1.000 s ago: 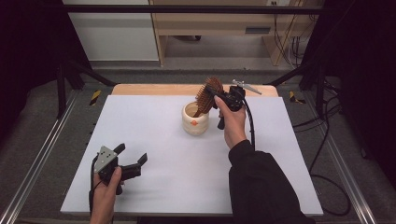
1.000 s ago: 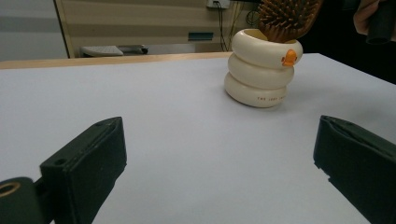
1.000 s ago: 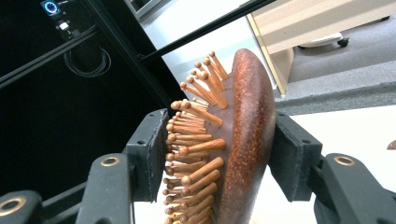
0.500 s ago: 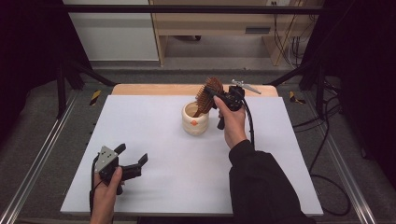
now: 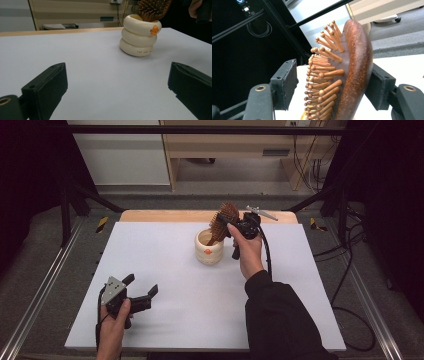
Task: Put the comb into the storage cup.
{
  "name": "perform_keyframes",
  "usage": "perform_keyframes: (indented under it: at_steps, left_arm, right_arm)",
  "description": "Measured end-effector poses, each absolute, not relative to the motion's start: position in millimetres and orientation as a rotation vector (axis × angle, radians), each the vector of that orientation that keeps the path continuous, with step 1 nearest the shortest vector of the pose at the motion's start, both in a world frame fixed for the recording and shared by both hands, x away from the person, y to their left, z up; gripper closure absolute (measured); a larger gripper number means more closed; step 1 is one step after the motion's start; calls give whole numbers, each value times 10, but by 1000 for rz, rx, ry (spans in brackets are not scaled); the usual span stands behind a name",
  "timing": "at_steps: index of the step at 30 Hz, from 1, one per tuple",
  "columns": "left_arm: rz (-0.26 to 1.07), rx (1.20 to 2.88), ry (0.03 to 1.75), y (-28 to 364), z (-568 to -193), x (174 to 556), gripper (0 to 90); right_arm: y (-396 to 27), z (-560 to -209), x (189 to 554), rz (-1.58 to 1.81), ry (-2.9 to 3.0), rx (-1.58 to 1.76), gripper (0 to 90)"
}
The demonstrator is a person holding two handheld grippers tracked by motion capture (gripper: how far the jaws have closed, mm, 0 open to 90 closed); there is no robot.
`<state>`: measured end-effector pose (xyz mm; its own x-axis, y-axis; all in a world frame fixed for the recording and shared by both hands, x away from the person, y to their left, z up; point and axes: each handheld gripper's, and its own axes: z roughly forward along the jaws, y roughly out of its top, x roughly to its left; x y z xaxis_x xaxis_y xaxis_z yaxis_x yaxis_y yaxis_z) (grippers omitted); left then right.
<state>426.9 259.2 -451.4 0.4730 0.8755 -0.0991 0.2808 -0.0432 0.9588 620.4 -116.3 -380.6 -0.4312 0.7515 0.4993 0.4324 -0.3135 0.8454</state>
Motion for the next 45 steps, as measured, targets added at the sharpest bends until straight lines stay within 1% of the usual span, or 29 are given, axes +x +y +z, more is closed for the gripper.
perform_keyframes:
  at_steps: [15,19,35,45]
  left_arm:
    - [658,1585,1028,2597,-4508,4267,29]
    - [659,1583,1030,2601,-4508,4267,29]
    - [659,1581,1028,2603,-4504,4265,29]
    - [660,1583,1030,2604,-4506,4267,29]
  right_arm:
    - [-1138,-3796,6191,1792,1674,1502,309]
    - [-1129,-3799,6192,1777,1677,1498,285]
    - [-1113,-3787,6178,1749,1693,1492,258]
    - [-1113,-3788,6165,1723,1726,1495,216]
